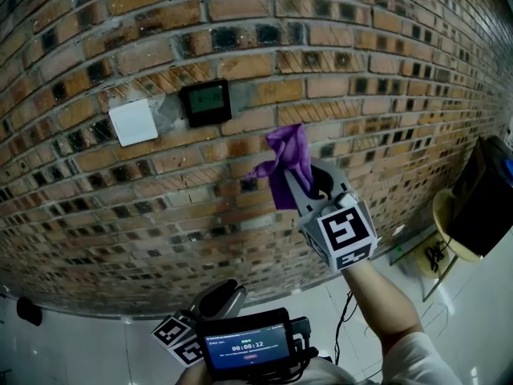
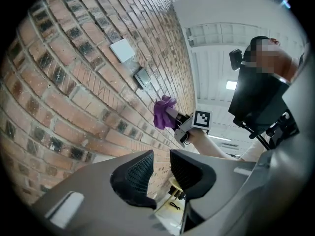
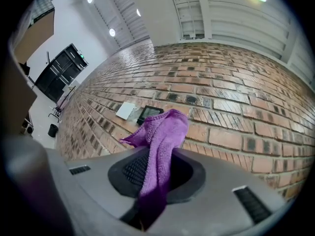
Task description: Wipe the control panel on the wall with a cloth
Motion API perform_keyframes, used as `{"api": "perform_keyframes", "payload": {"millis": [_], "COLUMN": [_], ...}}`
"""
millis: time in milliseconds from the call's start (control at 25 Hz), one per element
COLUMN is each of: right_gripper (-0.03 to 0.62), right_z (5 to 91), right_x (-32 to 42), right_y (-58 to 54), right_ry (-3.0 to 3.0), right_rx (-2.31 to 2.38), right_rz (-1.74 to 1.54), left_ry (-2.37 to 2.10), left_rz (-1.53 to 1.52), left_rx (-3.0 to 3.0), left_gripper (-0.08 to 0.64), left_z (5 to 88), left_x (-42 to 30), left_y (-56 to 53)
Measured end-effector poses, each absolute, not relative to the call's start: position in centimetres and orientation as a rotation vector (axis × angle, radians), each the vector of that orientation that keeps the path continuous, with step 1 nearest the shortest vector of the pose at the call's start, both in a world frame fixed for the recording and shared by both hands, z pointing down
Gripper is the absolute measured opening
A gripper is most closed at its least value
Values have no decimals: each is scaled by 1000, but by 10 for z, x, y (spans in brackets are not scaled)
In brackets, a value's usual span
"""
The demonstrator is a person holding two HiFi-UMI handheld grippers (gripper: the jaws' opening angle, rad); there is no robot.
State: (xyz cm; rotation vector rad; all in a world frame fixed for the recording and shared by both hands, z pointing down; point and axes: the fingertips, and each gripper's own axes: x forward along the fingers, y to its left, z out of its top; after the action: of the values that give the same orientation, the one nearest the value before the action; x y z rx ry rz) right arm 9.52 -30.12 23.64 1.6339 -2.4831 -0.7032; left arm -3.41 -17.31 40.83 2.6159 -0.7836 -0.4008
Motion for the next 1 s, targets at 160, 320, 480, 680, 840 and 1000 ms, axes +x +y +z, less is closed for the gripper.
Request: {"api": "perform_keyframes", "payload": {"millis": [160,320,480,680,840,1000], "right_gripper": [78,78,78,78,78,78], "right_z": [249,263,277,287,301,315], "right_x": [99,99,99,100,104,108], "right_y": [-292,-281,-272,-263,-259,-256], "right_ry": [-2496,-2516,-2515,-2538,-2546,-2539], "right_rx": [1637,1626,1607,1614,1611,1612], "right_rz": [-654,-589,-539,-498,-455,-404], "left_ry": [-792,-800,-801,-813,-830,-847], "left_rz": [-405,-405,-407,-413,-425,-434], "left_rx": [2613,2609,2606,2601,2592,2583], "left_gripper": [110,110,110,110,106,104], "left_z": [408,409,409,410,410,414], "left_x": [-37,-39,-39,-43,-48,-53], "left_y": [-174,-175,-176,-177,-179,-181]}}
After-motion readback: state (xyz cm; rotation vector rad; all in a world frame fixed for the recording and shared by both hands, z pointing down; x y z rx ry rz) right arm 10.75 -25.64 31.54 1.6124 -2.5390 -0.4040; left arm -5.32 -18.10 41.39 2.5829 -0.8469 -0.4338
